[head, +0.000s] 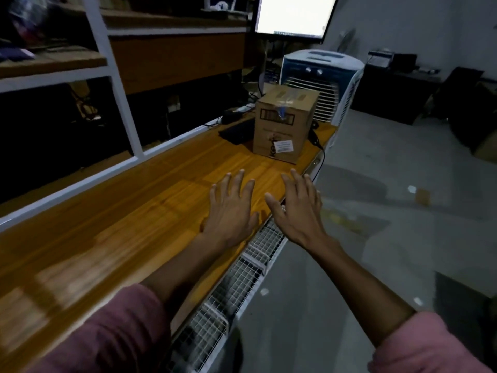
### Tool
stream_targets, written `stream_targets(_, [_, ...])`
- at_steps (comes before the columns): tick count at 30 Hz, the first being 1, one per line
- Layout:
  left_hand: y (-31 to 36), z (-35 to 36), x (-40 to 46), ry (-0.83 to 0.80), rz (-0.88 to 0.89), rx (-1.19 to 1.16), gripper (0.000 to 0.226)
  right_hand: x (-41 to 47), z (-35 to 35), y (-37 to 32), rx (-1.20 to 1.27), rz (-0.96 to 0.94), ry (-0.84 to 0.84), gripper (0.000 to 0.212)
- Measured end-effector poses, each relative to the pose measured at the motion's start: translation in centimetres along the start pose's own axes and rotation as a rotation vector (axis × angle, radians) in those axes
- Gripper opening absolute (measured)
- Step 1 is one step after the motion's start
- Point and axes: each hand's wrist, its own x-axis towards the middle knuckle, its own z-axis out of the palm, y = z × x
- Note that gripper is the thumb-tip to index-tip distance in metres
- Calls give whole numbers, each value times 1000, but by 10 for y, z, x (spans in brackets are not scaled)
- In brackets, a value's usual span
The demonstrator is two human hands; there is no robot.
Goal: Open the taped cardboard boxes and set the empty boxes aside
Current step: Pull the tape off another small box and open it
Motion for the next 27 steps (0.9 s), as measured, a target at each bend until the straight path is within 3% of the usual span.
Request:
stream_targets(15, [-13,26,175,28,84,2,76,157,23,64,3,61,63,81])
stream_targets(27, [24,61,333,43,89,20,72,308,25,145,76,-62,104,78])
